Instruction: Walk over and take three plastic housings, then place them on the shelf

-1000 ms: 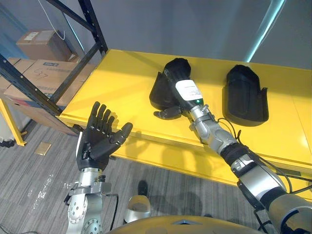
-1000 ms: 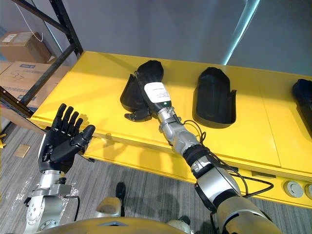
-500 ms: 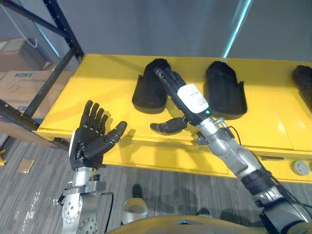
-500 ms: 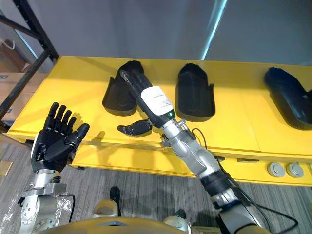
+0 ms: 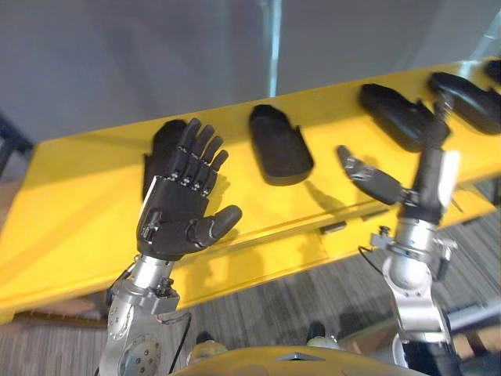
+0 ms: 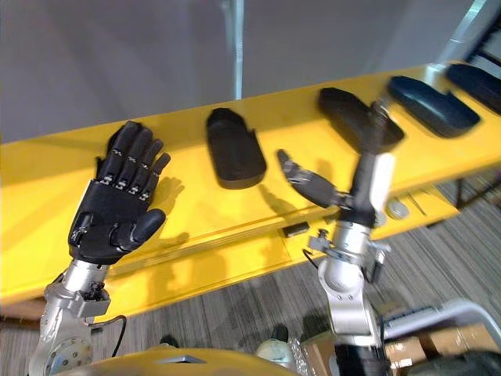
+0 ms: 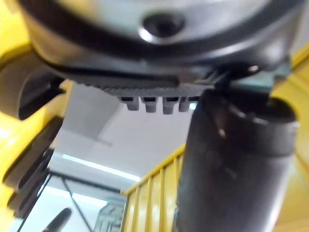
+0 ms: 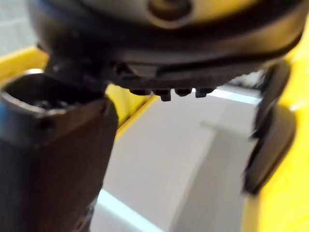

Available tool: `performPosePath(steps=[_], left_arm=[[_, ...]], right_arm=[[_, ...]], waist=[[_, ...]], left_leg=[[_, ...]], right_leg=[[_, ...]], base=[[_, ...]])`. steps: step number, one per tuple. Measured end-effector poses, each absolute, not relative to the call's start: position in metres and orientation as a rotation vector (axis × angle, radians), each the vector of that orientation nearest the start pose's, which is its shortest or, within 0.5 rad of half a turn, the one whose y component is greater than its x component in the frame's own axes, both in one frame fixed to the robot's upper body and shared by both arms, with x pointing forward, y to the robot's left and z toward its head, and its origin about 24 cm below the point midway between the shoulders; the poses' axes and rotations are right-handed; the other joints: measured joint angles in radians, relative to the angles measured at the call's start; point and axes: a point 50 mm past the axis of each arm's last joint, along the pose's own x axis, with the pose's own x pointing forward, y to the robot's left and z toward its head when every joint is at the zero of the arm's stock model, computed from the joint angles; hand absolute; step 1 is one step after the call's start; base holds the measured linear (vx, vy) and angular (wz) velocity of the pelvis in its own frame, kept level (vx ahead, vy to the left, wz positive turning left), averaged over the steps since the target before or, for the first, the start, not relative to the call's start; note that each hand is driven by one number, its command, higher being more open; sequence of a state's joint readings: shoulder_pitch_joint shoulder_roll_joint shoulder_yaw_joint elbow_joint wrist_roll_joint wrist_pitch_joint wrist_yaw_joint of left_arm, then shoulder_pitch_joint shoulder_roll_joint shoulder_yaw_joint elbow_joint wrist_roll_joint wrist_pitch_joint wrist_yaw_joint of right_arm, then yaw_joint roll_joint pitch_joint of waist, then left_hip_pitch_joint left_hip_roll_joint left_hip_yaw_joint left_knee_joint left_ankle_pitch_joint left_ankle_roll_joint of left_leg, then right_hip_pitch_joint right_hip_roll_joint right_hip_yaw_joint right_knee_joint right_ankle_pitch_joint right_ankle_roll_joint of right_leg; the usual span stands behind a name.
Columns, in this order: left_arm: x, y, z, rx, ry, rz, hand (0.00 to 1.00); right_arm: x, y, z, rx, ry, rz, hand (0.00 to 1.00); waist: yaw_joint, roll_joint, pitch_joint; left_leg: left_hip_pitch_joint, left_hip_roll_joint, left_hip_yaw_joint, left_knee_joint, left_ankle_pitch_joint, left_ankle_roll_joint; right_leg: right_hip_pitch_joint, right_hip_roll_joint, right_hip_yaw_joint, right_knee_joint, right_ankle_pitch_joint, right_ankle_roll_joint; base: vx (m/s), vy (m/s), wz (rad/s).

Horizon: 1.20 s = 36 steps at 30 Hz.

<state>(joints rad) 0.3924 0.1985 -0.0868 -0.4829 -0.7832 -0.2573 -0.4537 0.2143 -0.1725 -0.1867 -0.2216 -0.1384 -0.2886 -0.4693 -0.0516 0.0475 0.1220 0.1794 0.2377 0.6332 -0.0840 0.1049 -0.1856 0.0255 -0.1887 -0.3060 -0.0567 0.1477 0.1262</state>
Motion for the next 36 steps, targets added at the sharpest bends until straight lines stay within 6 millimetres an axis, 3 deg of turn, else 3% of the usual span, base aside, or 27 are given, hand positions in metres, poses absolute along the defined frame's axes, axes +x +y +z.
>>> performPosePath(steps=[4, 6, 8, 10, 11, 12, 13, 14, 15, 16, 19, 22, 26, 28, 29, 30, 31, 32, 33, 35, 36], left_arm=[[0.170, 0.166, 0.108, -0.575, -0.466, -0.328, 1.00], [0.176, 0.169, 0.115, -0.600, -0.524, -0.240, 1.00], [0.181, 0.170, 0.124, -0.610, -0.587, -0.193, 1.00], [0.186, 0.171, 0.133, -0.597, -0.641, -0.159, 1.00], [0.187, 0.173, 0.135, -0.600, -0.654, -0.125, 1.00], [0.186, 0.175, 0.136, -0.593, -0.656, -0.102, 1.00], [0.185, 0.176, 0.136, -0.585, -0.656, -0.066, 1.00], [0.183, 0.177, 0.139, -0.596, -0.662, -0.048, 1.00], [0.180, 0.178, 0.143, -0.582, -0.676, -0.028, 1.00], [0.178, 0.177, 0.145, -0.557, -0.688, -0.026, 1.00], [0.176, 0.175, 0.145, -0.494, -0.691, -0.033, 1.00], [0.177, 0.176, 0.144, -0.495, -0.684, -0.032, 1.00], [0.177, 0.175, 0.135, -0.517, -0.646, -0.018, 1.00], [0.176, 0.176, 0.134, -0.539, -0.645, -0.025, 1.00], [0.175, 0.178, 0.133, -0.533, -0.637, -0.012, 1.00], [0.174, 0.178, 0.131, -0.519, -0.618, 0.010, 1.00], [0.174, 0.180, 0.130, -0.497, -0.612, 0.023, 1.00], [0.177, 0.181, 0.128, -0.456, -0.597, 0.046, 1.00], [0.178, 0.182, 0.125, -0.415, -0.569, 0.067, 1.00], [0.175, 0.188, 0.123, -0.364, -0.561, 0.113, 1.00], [0.174, 0.191, 0.123, -0.350, -0.561, 0.132, 1.00]], right_arm=[[0.154, -0.263, 0.071, -0.231, -0.250, -0.743, 1.00], [0.135, -0.270, 0.073, -0.232, -0.233, -0.766, 1.00], [0.131, -0.269, 0.080, -0.241, -0.254, -0.748, 1.00], [0.131, -0.267, 0.087, -0.243, -0.281, -0.714, 1.00], [0.135, -0.263, 0.090, -0.210, -0.296, -0.669, 1.00], [0.138, -0.261, 0.090, -0.192, -0.302, -0.644, 1.00], [0.143, -0.256, 0.092, -0.158, -0.320, -0.593, 1.00], [0.150, -0.253, 0.095, -0.137, -0.342, -0.554, 1.00], [0.161, -0.249, 0.099, -0.121, -0.372, -0.510, 1.00], [0.167, -0.246, 0.099, -0.114, -0.379, -0.488, 1.00], [0.177, -0.240, 0.092, -0.096, -0.351, -0.449, 1.00], [0.181, -0.232, 0.076, -0.084, -0.261, -0.409, 1.00], [0.171, -0.230, 0.053, -0.059, -0.149, -0.436, 1.00], [0.167, -0.225, 0.050, -0.026, -0.145, -0.450, 1.00], [0.169, -0.219, 0.050, 0.000, -0.157, -0.439, 1.00], [0.174, -0.213, 0.052, 0.015, -0.176, -0.408, 1.00], [0.176, -0.211, 0.054, 0.017, -0.185, -0.393, 1.00], [0.179, -0.208, 0.056, 0.023, -0.198, -0.380, 1.00], [0.181, -0.205, 0.057, 0.025, -0.204, -0.376, 1.00], [0.189, -0.196, 0.057, 0.049, -0.210, -0.367, 1.00], [0.194, -0.192, 0.055, 0.060, -0.208, -0.355, 1.00]], waist=[[-0.063, 0.016, -0.010], [-0.101, 0.022, -0.011], [-0.119, 0.025, -0.011], [-0.115, 0.020, -0.007], [-0.101, 0.018, -0.002], [-0.095, 0.018, -0.001], [-0.077, 0.016, 0.006], [-0.054, 0.038, 0.008], [-0.032, 0.075, 0.010], [-0.031, 0.080, 0.011], [-0.022, 0.072, 0.020], [-0.004, 0.049, 0.035], [0.016, 0.036, 0.056], [0.028, 0.010, 0.073], [0.029, -0.015, 0.093], [0.033, -0.027, 0.104], [0.042, -0.011, 0.110], [0.040, -0.019, 0.111], [0.040, -0.013, 0.111], [0.047, -0.007, 0.111], [0.055, -0.005, 0.110]], left_leg=[[0.038, 0.023, 0.129, 0.014, -0.033, -0.019], [0.040, 0.052, 0.191, 0.077, -0.073, -0.028], [0.041, 0.065, 0.214, 0.122, -0.104, -0.018], [0.037, 0.071, 0.173, 0.183, -0.161, 0.045], [0.027, 0.070, 0.057, 0.242, -0.215, 0.131], [0.018, 0.070, -0.014, 0.280, -0.235, 0.163], [-0.008, 0.051, -0.185, 0.349, -0.310, 0.195], [-0.029, 0.001, -0.319, 0.374, -0.370, 0.180], [-0.042, -0.025, -0.406, 0.392, -0.441, 0.200], [-0.045, -0.045, -0.431, 0.387, -0.454, 0.192], [-0.049, -0.079, -0.426, 0.386, -0.465, 0.166], [-0.066, -0.093, -0.459, 0.394, -0.473, 0.152], [-0.048, -0.094, -0.521, 0.444, -0.478, 0.140], [-0.011, -0.112, -0.491, 0.449, -0.484, 0.131], [0.019, -0.130, -0.448, 0.448, -0.491, 0.130], [0.023, -0.139, -0.410, 0.446, -0.489, 0.136], [0.017, -0.126, -0.386, 0.435, -0.485, 0.143], [-0.003, -0.129, -0.357, 0.427, -0.474, 0.150], [-0.019, -0.124, -0.348, 0.424, -0.456, 0.157], [-0.039, -0.104, -0.331, 0.418, -0.430, 0.156], [-0.047, -0.093, -0.319, 0.418, -0.423, 0.153]], right_leg=[[-0.050, 0.048, 0.124, -0.020, 0.013, -0.008], [-0.082, 0.075, 0.189, -0.020, 0.020, -0.019], [-0.104, 0.093, 0.238, -0.020, 0.028, -0.029], [-0.121, 0.110, 0.301, -0.020, 0.033, -0.041], [-0.123, 0.125, 0.351, -0.020, 0.037, -0.055], [-0.124, 0.131, 0.374, -0.020, 0.035, -0.059], [-0.133, 0.139, 0.416, -0.020, 0.029, -0.069], [-0.149, 0.145, 0.444, -0.016, 0.029, -0.069], [-0.173, 0.161, 0.465, -0.015, 0.038, -0.072], [-0.186, 0.156, 0.470, -0.016, 0.062, -0.066], [-0.194, 0.117, 0.474, -0.019, 0.090, -0.034], [-0.186, 0.093, 0.444, -0.017, 0.086, -0.034], [-0.183, 0.090, 0.420, 0.104, 0.066, -0.016], [-0.182, 0.080, 0.415, 0.136, 0.068, -0.014], [-0.183, 0.067, 0.372, 0.152, 0.088, -0.018], [-0.198, 0.070, 0.321, 0.127, 0.175, -0.054], [-0.210, 0.067, 0.298, 0.114, 0.205, -0.069], [-0.263, 0.050, 0.215, 0.285, 0.069, -0.126], [-0.282, 0.025, 0.150, 0.461, -0.065, -0.142], [-0.257, -0.032, 0.066, 0.589, -0.173, -0.142], [-0.240, -0.055, 0.039, 0.610, -0.193, -0.143]], base=[[0.00, -0.025, -1.07], [-0.01, -0.054, -0.94], [-0.03, -0.046, -0.86], [-0.06, -0.035, -1.00], [-0.07, -0.023, -1.00], [-0.09, -0.011, -1.30], [-0.11, 0.066, -1.29], [-0.17, 0.174, -1.66], [-0.18, 0.231, -1.29], [-0.14, 0.203, -0.85], [-0.07, 0.162, -0.03], [-0.04, 0.085, 0.35], [0.01, 0.029, 0.24], [-0.09, 0.064, -0.48], [-0.26, 0.067, -0.94], [-0.31, 0.061, -1.03], [-0.36, 0.017, -0.90], [-0.34, 0.003, -0.57], [-0.31, 0.001, -0.38], [-0.21, 0.014, -0.29], [-0.19, -0.043, -0.63]])
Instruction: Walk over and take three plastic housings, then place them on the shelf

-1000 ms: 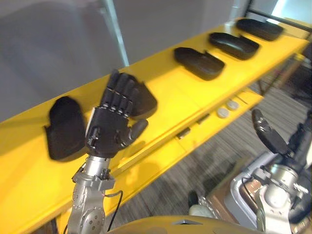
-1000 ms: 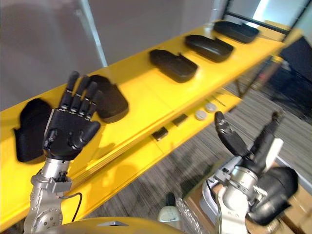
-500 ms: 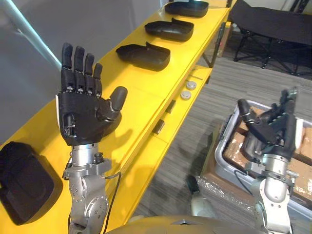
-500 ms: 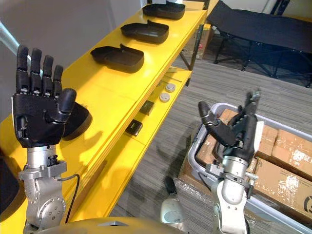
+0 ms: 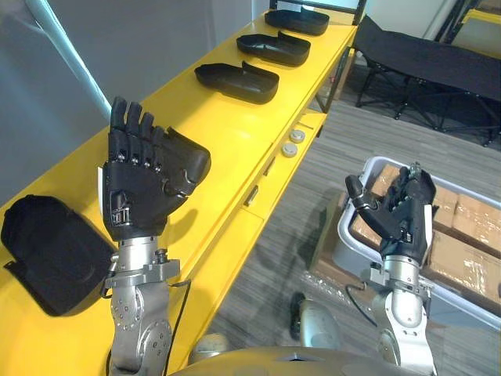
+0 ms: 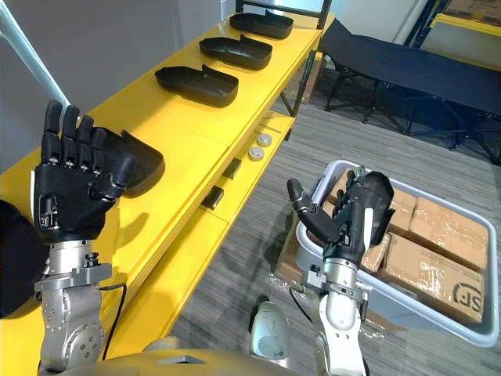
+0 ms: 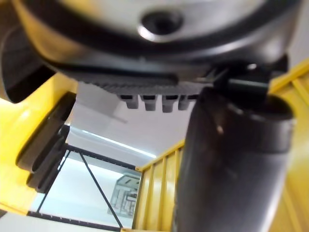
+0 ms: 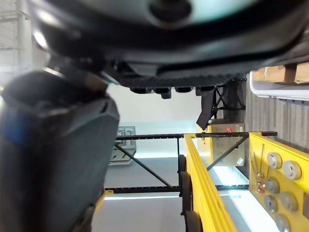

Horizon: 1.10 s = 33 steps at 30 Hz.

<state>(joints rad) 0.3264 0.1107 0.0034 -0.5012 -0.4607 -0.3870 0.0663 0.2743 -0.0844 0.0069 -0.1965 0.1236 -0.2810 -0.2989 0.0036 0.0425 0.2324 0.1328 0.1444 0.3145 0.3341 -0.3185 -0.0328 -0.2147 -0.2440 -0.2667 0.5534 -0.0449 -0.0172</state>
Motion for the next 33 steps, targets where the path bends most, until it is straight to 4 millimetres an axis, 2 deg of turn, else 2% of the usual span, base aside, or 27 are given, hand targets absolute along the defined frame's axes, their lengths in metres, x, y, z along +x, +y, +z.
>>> performPosePath(steps=[2, 3, 5, 6, 7, 8, 9, 10, 11, 12, 13, 14, 15, 16, 17, 19, 23, 25, 26, 27, 30, 31, 33], left_arm=[[0.168, 0.206, 0.120, -0.339, -0.557, 0.206, 1.00], [0.165, 0.209, 0.118, -0.345, -0.550, 0.223, 1.00], [0.158, 0.215, 0.111, -0.384, -0.515, 0.267, 1.00], [0.157, 0.216, 0.110, -0.398, -0.511, 0.272, 1.00], [0.157, 0.216, 0.109, -0.417, -0.510, 0.279, 1.00], [0.157, 0.217, 0.107, -0.454, -0.506, 0.294, 1.00], [0.158, 0.212, 0.103, -0.532, -0.493, 0.319, 1.00], [0.159, 0.209, 0.101, -0.564, -0.489, 0.336, 1.00], [0.161, 0.206, 0.099, -0.605, -0.501, 0.357, 1.00], [0.166, 0.204, 0.093, -0.656, -0.489, 0.379, 1.00], [0.171, 0.200, 0.089, -0.683, -0.471, 0.380, 1.00], [0.175, 0.192, 0.080, -0.691, -0.421, 0.364, 1.00], [0.178, 0.180, 0.072, -0.697, -0.367, 0.329, 1.00], [0.178, 0.174, 0.069, -0.708, -0.342, 0.310, 1.00], [0.175, 0.164, 0.065, -0.733, -0.310, 0.286, 1.00], [0.169, 0.161, 0.061, -0.733, -0.288, 0.278, 1.00], [0.168, 0.163, 0.061, -0.715, -0.305, 0.236, 1.00], [0.167, 0.162, 0.062, -0.705, -0.317, 0.196, 1.00], [0.166, 0.161, 0.062, -0.695, -0.317, 0.165, 1.00], [0.168, 0.161, 0.063, -0.674, -0.313, 0.123, 1.00], [0.174, 0.165, 0.068, -0.610, -0.331, 0.036, 1.00], [0.175, 0.167, 0.069, -0.599, -0.332, 0.032, 1.00], [0.181, 0.174, 0.076, -0.567, -0.366, 0.031, 1.00]], right_arm=[[0.215, -0.167, 0.049, 0.067, -0.191, -0.286, 1.00], [0.219, -0.161, 0.048, 0.051, -0.190, -0.260, 1.00], [0.224, -0.137, 0.048, -0.022, -0.193, -0.159, 1.00], [0.224, -0.133, 0.048, -0.043, -0.193, -0.139, 1.00], [0.223, -0.128, 0.047, -0.064, -0.186, -0.114, 1.00], [0.222, -0.125, 0.045, -0.083, -0.166, -0.098, 1.00], [0.223, -0.133, 0.043, -0.121, -0.148, -0.099, 1.00], [0.224, -0.139, 0.043, -0.150, -0.144, -0.098, 1.00], [0.224, -0.146, 0.043, -0.182, -0.136, -0.094, 1.00], [0.223, -0.156, 0.041, -0.206, -0.121, -0.110, 1.00], [0.222, -0.163, 0.039, -0.226, -0.107, -0.125, 1.00], [0.219, -0.174, 0.037, -0.241, -0.090, -0.162, 1.00], [0.216, -0.186, 0.038, -0.258, -0.088, -0.205, 1.00], [0.214, -0.193, 0.039, -0.266, -0.088, -0.229, 1.00], [0.212, -0.203, 0.044, -0.282, -0.099, -0.261, 1.00], [0.213, -0.209, 0.051, -0.317, -0.127, -0.260, 1.00], [0.214, -0.216, 0.046, -0.322, -0.106, -0.284, 1.00], [0.220, -0.221, 0.034, -0.303, -0.059, -0.318, 1.00], [0.222, -0.225, 0.025, -0.310, -0.017, -0.341, 1.00], [0.225, -0.228, 0.015, -0.315, 0.031, -0.377, 1.00], [0.241, -0.232, -0.001, -0.329, 0.127, -0.399, 1.00], [0.247, -0.233, -0.001, -0.331, 0.137, -0.400, 1.00], [0.276, -0.234, 0.010, -0.326, 0.118, -0.414, 1.00]], waist=[[0.045, 0.000, -0.009], [0.062, -0.002, -0.013], [0.095, -0.016, -0.023], [0.101, -0.027, -0.029], [0.105, -0.035, -0.034], [0.097, -0.058, -0.048], [0.067, -0.032, -0.050], [0.046, -0.011, -0.045], [0.034, -0.012, -0.053], [0.014, 0.001, -0.055], [0.002, 0.011, -0.055], [-0.015, 0.006, -0.051], [-0.014, 0.007, -0.045], [-0.011, 0.003, -0.043], [-0.009, 0.000, -0.041], [-0.007, 0.007, -0.045], [0.009, 0.011, -0.047], [0.030, 0.020, -0.050], [0.039, 0.032, -0.058], [0.045, 0.023, -0.052], [0.061, -0.004, -0.029], [0.067, -0.008, -0.020], [0.087, -0.014, 0.026]], left_leg=[[-0.028, 0.049, 0.067, 0.005, 0.021, -0.024], [-0.034, 0.063, 0.088, 0.006, 0.027, -0.034], [-0.052, 0.120, 0.135, 0.020, 0.050, -0.076], [-0.058, 0.138, 0.142, 0.026, 0.058, -0.090], [-0.059, 0.160, 0.152, 0.030, 0.069, -0.111], [-0.057, 0.182, 0.157, 0.029, 0.087, -0.144], [-0.049, 0.235, 0.142, 0.022, 0.110, -0.177], [-0.045, 0.268, 0.143, 0.021, 0.127, -0.184], [-0.052, 0.304, 0.142, 0.027, 0.168, -0.185], [-0.092, 0.358, 0.107, 0.076, 0.214, -0.133], [-0.126, 0.387, 0.081, 0.109, 0.260, -0.075], [-0.202, 0.425, 0.061, 0.185, 0.361, 0.027], [-0.243, 0.414, 0.052, 0.234, 0.320, -0.019], [-0.253, 0.389, 0.049, 0.242, 0.288, -0.038], [-0.261, 0.325, 0.029, 0.235, 0.229, -0.057], [-0.264, 0.192, -0.010, 0.175, 0.149, -0.074], [-0.293, 0.069, -0.093, 0.069, 0.142, -0.060], [-0.299, 0.047, -0.102, 0.014, 0.191, -0.034], [-0.297, 0.038, -0.102, -0.016, 0.235, -0.029], [-0.282, 0.014, -0.097, -0.031, 0.232, -0.037], [-0.296, -0.049, -0.096, -0.053, 0.246, -0.010], [-0.301, -0.056, -0.096, -0.054, 0.248, -0.004], [-0.340, -0.073, -0.114, -0.040, 0.254, 0.010]], right_leg=[[0.060, -0.122, -0.096, 0.023, -0.015, -0.007], [0.070, -0.154, -0.112, 0.020, -0.014, -0.005], [0.120, -0.235, -0.149, -0.029, 0.010, 0.021], [0.136, -0.243, -0.161, -0.059, 0.024, 0.041], [0.165, -0.237, -0.170, -0.120, 0.077, 0.094], [0.196, -0.220, -0.168, -0.147, 0.084, 0.185], [0.173, -0.199, -0.182, -0.047, 0.009, 0.213], [0.113, -0.197, -0.173, 0.046, -0.043, 0.209], [0.076, -0.147, -0.177, -0.020, -0.092, 0.193], [0.072, -0.107, -0.228, -0.035, -0.125, 0.160], [0.073, -0.081, -0.236, -0.032, -0.138, 0.138], [0.081, -0.050, -0.248, -0.059, -0.157, 0.106], [0.091, -0.029, -0.243, -0.104, -0.152, 0.080], [0.098, -0.016, -0.237, -0.129, -0.146, 0.070], [0.110, 0.010, -0.213, -0.177, -0.134, 0.050], [0.137, 0.063, -0.162, -0.241, -0.122, 0.029], [0.168, 0.087, -0.138, -0.255, -0.124, 0.024], [0.168, 0.087, -0.141, -0.239, -0.124, 0.028], [0.168, 0.086, -0.141, -0.230, -0.131, 0.041], [0.163, 0.057, -0.139, -0.206, -0.140, 0.059], [0.140, -0.007, -0.143, -0.189, -0.138, 0.097], [0.137, -0.014, -0.147, -0.193, -0.133, 0.104], [0.130, -0.027, -0.174, -0.217, -0.117, 0.127]], base=[[-0.13, -0.112, -0.97], [-0.07, -0.233, -1.08], [-0.03, -0.354, -0.88], [0.03, -0.434, -0.62], [0.04, -0.393, -0.51], [0.08, -0.641, -0.37], [0.05, -0.530, -0.15], [-0.02, -0.613, -0.16], [-0.11, -0.550, -0.15], [-0.10, -0.573, -0.16], [-0.01, -0.640, 0.01], [0.05, -0.582, -0.18], [0.06, -0.541, -0.30], [0.07, -0.435, -0.63], [0.10, -0.354, -0.82], [0.15, -0.309, -0.94], [0.15, -0.119, -0.44], [0.11, 0.012, -0.34], [0.10, 0.153, -0.14], [0.08, 0.185, 0.00], [0.00, 0.200, 0.22], [-0.04, 0.163, 0.17], [-0.08, 0.124, 0.24]])
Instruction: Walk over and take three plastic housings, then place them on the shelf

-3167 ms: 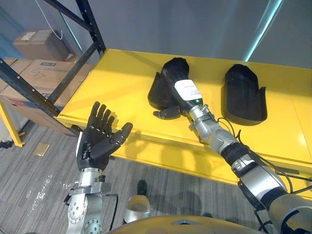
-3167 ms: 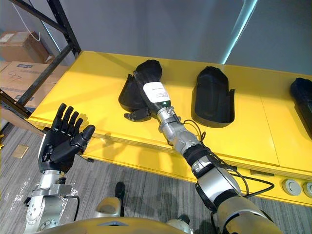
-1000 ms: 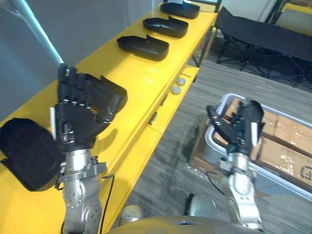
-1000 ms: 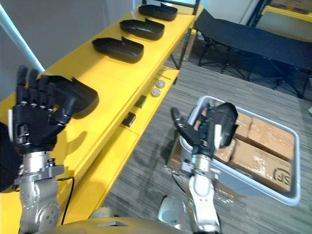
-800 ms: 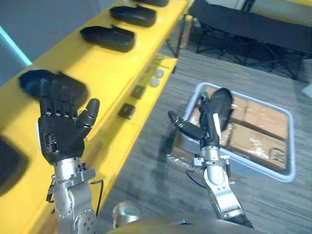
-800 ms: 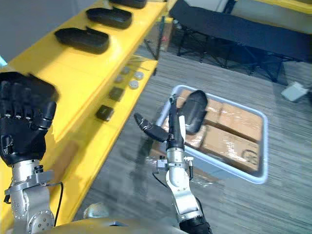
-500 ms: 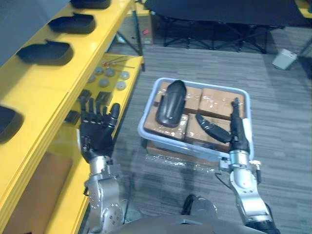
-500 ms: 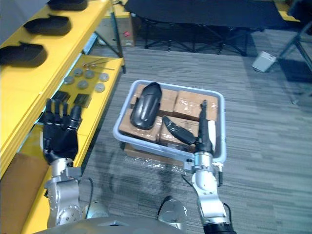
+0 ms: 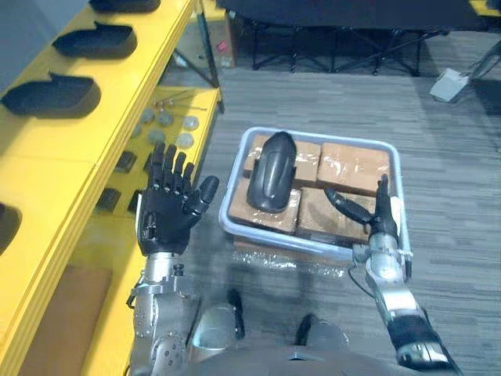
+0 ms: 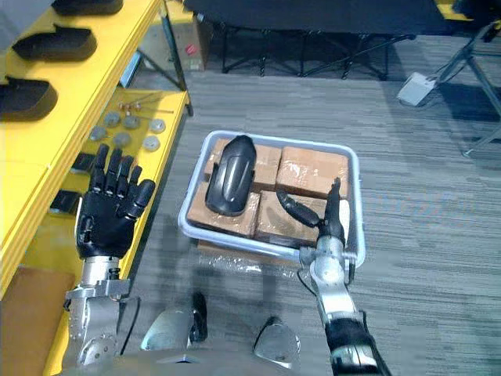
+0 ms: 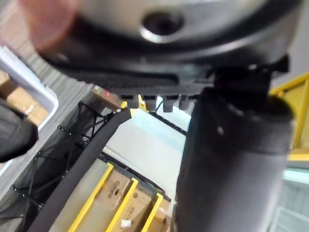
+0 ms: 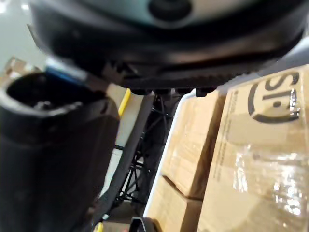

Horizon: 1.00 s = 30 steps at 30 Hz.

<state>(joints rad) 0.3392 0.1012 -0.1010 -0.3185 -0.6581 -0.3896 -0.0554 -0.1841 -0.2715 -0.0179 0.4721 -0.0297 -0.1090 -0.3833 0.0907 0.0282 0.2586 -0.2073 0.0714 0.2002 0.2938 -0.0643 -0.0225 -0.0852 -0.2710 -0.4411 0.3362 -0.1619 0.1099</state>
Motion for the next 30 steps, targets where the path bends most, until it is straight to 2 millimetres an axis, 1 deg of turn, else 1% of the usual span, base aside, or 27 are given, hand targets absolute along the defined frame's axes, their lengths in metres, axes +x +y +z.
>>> performPosePath(steps=[1, 3, 4, 5, 6, 7, 9, 11, 13, 14, 15, 16, 18, 20, 22, 23, 24, 26, 28, 30], left_arm=[[0.183, 0.176, 0.079, -0.565, -0.379, 0.032, 1.00], [0.191, 0.177, 0.087, -0.561, -0.422, 0.021, 1.00], [0.192, 0.176, 0.088, -0.561, -0.428, 0.016, 1.00], [0.194, 0.176, 0.090, -0.561, -0.437, 0.009, 1.00], [0.194, 0.175, 0.091, -0.562, -0.440, 0.006, 1.00], [0.195, 0.175, 0.091, -0.562, -0.441, 0.006, 1.00], [0.194, 0.175, 0.090, -0.563, -0.435, 0.006, 1.00], [0.194, 0.175, 0.090, -0.563, -0.436, 0.006, 1.00], [0.195, 0.175, 0.090, -0.564, -0.437, 0.004, 1.00], [0.196, 0.173, 0.091, -0.568, -0.440, -0.001, 1.00], [0.200, 0.169, 0.092, -0.578, -0.439, -0.021, 1.00], [0.201, 0.168, 0.092, -0.579, -0.438, -0.023, 1.00], [0.205, 0.160, 0.087, -0.591, -0.411, -0.046, 1.00], [0.210, 0.153, 0.080, -0.602, -0.374, -0.061, 1.00], [0.211, 0.149, 0.076, -0.610, -0.352, -0.070, 1.00], [0.211, 0.146, 0.075, -0.615, -0.344, -0.076, 1.00], [0.213, 0.143, 0.076, -0.622, -0.343, -0.084, 1.00], [0.214, 0.142, 0.077, -0.628, -0.349, -0.089, 1.00], [0.214, 0.143, 0.077, -0.646, -0.344, -0.078, 1.00], [0.214, 0.143, 0.075, -0.659, -0.337, -0.074, 1.00]], right_arm=[[0.284, -0.235, 0.015, -0.325, 0.108, -0.421, 1.00], [0.314, -0.241, 0.039, -0.347, 0.080, -0.459, 1.00], [0.321, -0.244, 0.046, -0.355, 0.072, -0.469, 1.00], [0.333, -0.247, 0.060, -0.367, 0.051, -0.493, 1.00], [0.339, -0.248, 0.068, -0.370, 0.037, -0.505, 1.00], [0.351, -0.248, 0.087, -0.371, 0.003, -0.529, 1.00], [0.359, -0.247, 0.098, -0.369, -0.013, -0.549, 1.00], [0.367, -0.244, 0.112, -0.366, -0.017, -0.573, 1.00], [0.371, -0.244, 0.119, -0.368, -0.009, -0.590, 1.00], [0.372, -0.246, 0.120, -0.375, 0.001, -0.603, 1.00], [0.372, -0.254, 0.119, -0.402, 0.042, -0.627, 1.00], [0.373, -0.256, 0.119, -0.407, 0.052, -0.631, 1.00], [0.375, -0.264, 0.121, -0.448, 0.099, -0.656, 1.00], [0.380, -0.267, 0.135, -0.482, 0.090, -0.666, 1.00], [0.384, -0.270, 0.142, -0.509, 0.126, -0.676, 1.00], [0.384, -0.275, 0.143, -0.516, 0.157, -0.694, 0.00], [0.383, -0.283, 0.144, -0.528, 0.187, -0.718, 0.00], [0.382, -0.290, 0.148, -0.550, 0.211, -0.741, 0.00], [0.381, -0.295, 0.151, -0.613, 0.222, -0.760, 0.00], [0.374, -0.317, 0.158, -0.719, 0.260, -0.799, 0.00]], waist=[[0.006, 0.003, 0.012], [0.032, 0.013, 0.068], [0.042, 0.015, 0.076], [0.061, 0.018, 0.096], [0.070, 0.019, 0.108], [0.086, 0.020, 0.140], [0.098, 0.019, 0.147], [0.105, 0.020, 0.174], [0.112, 0.021, 0.192], [0.116, 0.026, 0.201], [0.126, 0.031, 0.204], [0.127, 0.033, 0.205], [0.128, 0.049, 0.213], [0.129, 0.062, 0.220], [0.134, 0.064, 0.221], [0.146, 0.065, 0.222], [0.156, 0.075, 0.227], [0.168, 0.091, 0.235], [0.171, 0.093, 0.236], [0.177, 0.094, 0.236]], left_leg=[[-0.014, -0.002, -0.008, 0.004, 0.002, 0.003], [-0.056, -0.007, -0.044, 0.019, 0.010, 0.014], [-0.068, -0.008, -0.051, 0.021, 0.012, 0.015], [-0.089, -0.009, -0.061, 0.020, 0.022, 0.018], [-0.098, -0.009, -0.067, 0.021, 0.029, 0.021], [-0.110, -0.011, -0.078, 0.022, 0.035, 0.023], [-0.134, -0.014, -0.090, 0.030, 0.035, 0.024], [-0.138, -0.021, -0.104, 0.033, 0.036, 0.025], [-0.141, -0.022, -0.105, 0.032, 0.036, 0.025], [-0.142, -0.022, -0.106, 0.032, 0.036, 0.025], [-0.152, -0.022, -0.107, 0.032, 0.038, 0.028], [-0.153, -0.022, -0.107, 0.032, 0.039, 0.029], [-0.166, -0.023, -0.108, 0.032, 0.045, 0.037], [-0.173, -0.029, -0.108, 0.011, 0.063, 0.035], [-0.173, -0.031, -0.110, -0.009, 0.080, 0.032], [-0.173, -0.031, -0.113, -0.020, 0.088, 0.027], [-0.174, -0.031, -0.121, -0.022, 0.094, 0.024], [-0.177, -0.031, -0.133, -0.028, 0.104, 0.019], [-0.177, -0.035, -0.142, -0.045, 0.120, 0.017], [-0.176, -0.043, -0.155, -0.071, 0.138, 0.014]], right_leg=[[-0.004, -0.001, -0.009, -0.006, 0.006, -0.002], [-0.006, 0.002, -0.049, -0.025, 0.024, -0.004], [-0.013, 0.004, -0.053, -0.029, 0.029, -0.004], [-0.023, 0.010, -0.062, -0.043, 0.041, -0.007], [-0.024, 0.012, -0.073, -0.050, 0.047, -0.009], [-0.025, 0.014, -0.085, -0.059, 0.053, -0.009], [-0.036, 0.014, -0.097, -0.060, 0.053, -0.008], [-0.036, 0.012, -0.108, -0.060, 0.053, -0.009], [-0.038, 0.011, -0.109, -0.060, 0.052, -0.009], [-0.038, 0.011, -0.111, -0.059, 0.052, -0.009], [-0.043, 0.011, -0.112, -0.056, 0.051, -0.010], [-0.045, 0.011, -0.113, -0.055, 0.051, -0.010], [-0.061, 0.006, -0.114, -0.039, 0.050, -0.012], [-0.083, -0.004, -0.114, -0.022, 0.047, -0.016], [-0.094, -0.006, -0.116, -0.015, 0.044, -0.020], [-0.104, -0.008, -0.118, -0.007, 0.038, -0.027], [-0.103, -0.007, -0.127, -0.002, 0.034, -0.032], [-0.105, -0.010, -0.138, 0.014, 0.026, -0.036], [-0.111, -0.014, -0.145, 0.025, 0.021, -0.039], [-0.118, -0.023, -0.158, 0.039, 0.013, -0.044]], base=[[-0.11, 0.084, 0.40], [-0.12, 0.055, 0.43], [-0.10, 0.038, 0.32], [-0.07, 0.024, 0.22], [-0.06, 0.024, 0.27], [-0.04, 0.010, 0.23], [-0.01, 0.006, 0.22], [0.01, 0.007, 0.21], [0.00, 0.001, 0.04], [0.00, 0.000, 0.00], [0.00, 0.000, 0.00], [0.00, 0.000, 0.00], [-0.02, 0.002, 0.01], [-0.06, 0.007, 0.02], [-0.07, -0.010, 0.04], [-0.08, -0.030, 0.09], [-0.08, -0.033, 0.14], [-0.10, -0.036, 0.19], [-0.08, -0.019, 0.18], [-0.07, -0.006, 0.19]])
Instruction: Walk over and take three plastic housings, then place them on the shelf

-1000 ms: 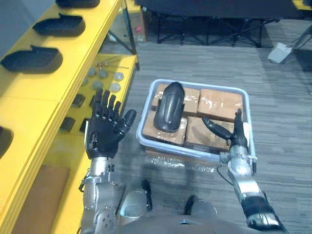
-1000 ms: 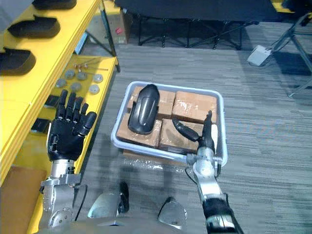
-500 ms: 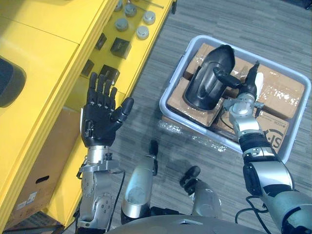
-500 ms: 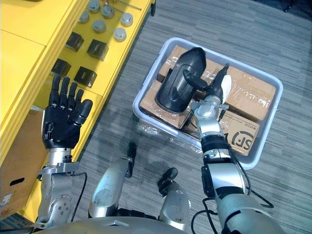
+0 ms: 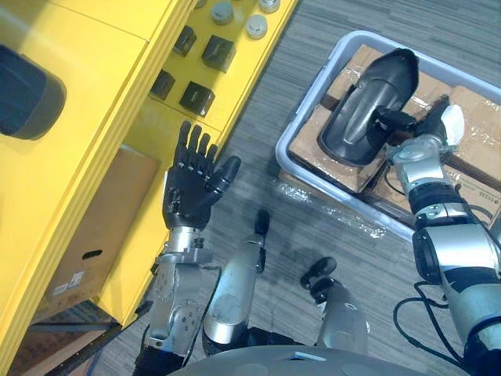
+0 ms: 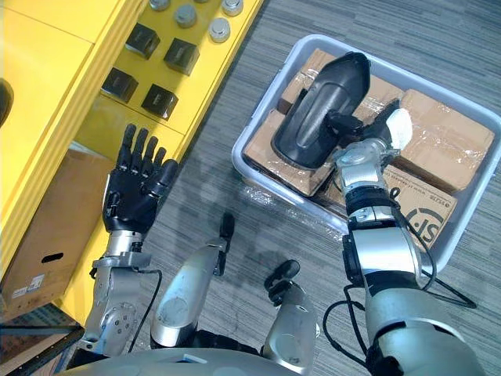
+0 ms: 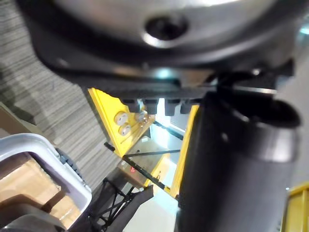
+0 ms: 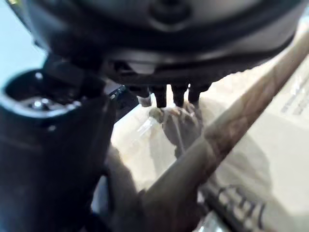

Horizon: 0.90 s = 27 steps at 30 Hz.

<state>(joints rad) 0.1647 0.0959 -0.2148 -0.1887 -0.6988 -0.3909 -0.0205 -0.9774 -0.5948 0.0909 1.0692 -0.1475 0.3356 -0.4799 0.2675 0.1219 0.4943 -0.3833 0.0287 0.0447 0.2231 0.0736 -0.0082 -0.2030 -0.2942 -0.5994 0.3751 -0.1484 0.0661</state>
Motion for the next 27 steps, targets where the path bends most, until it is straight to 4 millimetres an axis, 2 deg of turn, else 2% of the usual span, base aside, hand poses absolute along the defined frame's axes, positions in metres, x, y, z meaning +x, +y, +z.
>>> performPosePath(steps=[6, 10, 12, 17, 21, 23, 26, 27], left_arm=[[0.214, 0.143, 0.074, -0.665, -0.331, -0.068, 1.00], [0.214, 0.144, 0.074, -0.673, -0.332, -0.069, 1.00], [0.214, 0.145, 0.074, -0.695, -0.332, -0.066, 1.00], [0.212, 0.150, 0.078, -0.688, -0.357, -0.059, 1.00], [0.204, 0.158, 0.082, -0.666, -0.375, -0.085, 1.00], [0.201, 0.156, 0.082, -0.656, -0.361, -0.141, 1.00], [0.211, 0.144, 0.076, -0.604, -0.260, -0.289, 1.00], [0.215, 0.141, 0.073, -0.594, -0.231, -0.319, 1.00]], right_arm=[[0.368, -0.342, 0.182, -0.841, 0.300, -0.814, 0.00], [0.367, -0.343, 0.176, -0.871, 0.380, -0.738, 0.00], [0.369, -0.337, 0.166, -0.956, 0.405, -0.696, 0.00], [0.371, -0.323, 0.153, -0.972, 0.382, -0.636, 0.00], [0.366, -0.306, 0.128, -1.024, 0.343, -0.542, 0.00], [0.365, -0.292, 0.119, -1.036, 0.302, -0.492, 0.00], [0.364, -0.264, 0.099, -1.055, 0.252, -0.396, 0.00], [0.362, -0.260, 0.095, -1.053, 0.246, -0.381, 0.00]], waist=[[0.005, 0.008, 0.003], [0.002, 0.009, 0.003], [-0.005, 0.010, 0.002], [-0.023, 0.010, 0.002], [-0.042, 0.000, 0.006], [-0.056, -0.014, 0.002], [-0.075, -0.058, -0.019], [-0.082, -0.064, -0.022]], left_leg=[[0.007, -0.005, -0.005, -0.060, 0.039, -0.010], [0.026, 0.000, -0.005, -0.070, 0.050, -0.009], [0.045, 0.002, -0.002, -0.079, 0.049, -0.010], [0.085, 0.009, 0.007, -0.099, 0.050, -0.011], [0.149, 0.013, 0.022, -0.135, 0.052, -0.015], [0.175, 0.019, 0.036, -0.148, 0.052, -0.016], [0.214, 0.035, 0.082, -0.180, 0.053, -0.019], [0.222, 0.036, 0.086, -0.184, 0.053, -0.019]], right_leg=[[-0.019, -0.005, -0.006, 0.009, -0.002, -0.004], [-0.008, -0.001, -0.005, 0.014, -0.006, -0.006], [0.005, 0.002, -0.003, 0.011, -0.009, -0.007], [0.042, 0.016, 0.001, -0.016, -0.005, -0.003], [0.091, 0.028, 0.007, -0.043, -0.001, 0.000], [0.111, 0.039, 0.021, -0.062, 0.008, 0.002], [0.123, 0.060, 0.057, -0.099, 0.024, 0.003], [0.130, 0.063, 0.061, -0.106, 0.028, 0.004]], base=[[-0.04, 0.002, 0.04], [0.01, -0.031, -0.01], [0.02, -0.046, -0.04], [0.00, -0.016, -0.04], [0.01, -0.038, -0.11], [0.02, -0.038, -0.23], [0.02, -0.028, -0.34], [0.05, -0.030, -0.29]])
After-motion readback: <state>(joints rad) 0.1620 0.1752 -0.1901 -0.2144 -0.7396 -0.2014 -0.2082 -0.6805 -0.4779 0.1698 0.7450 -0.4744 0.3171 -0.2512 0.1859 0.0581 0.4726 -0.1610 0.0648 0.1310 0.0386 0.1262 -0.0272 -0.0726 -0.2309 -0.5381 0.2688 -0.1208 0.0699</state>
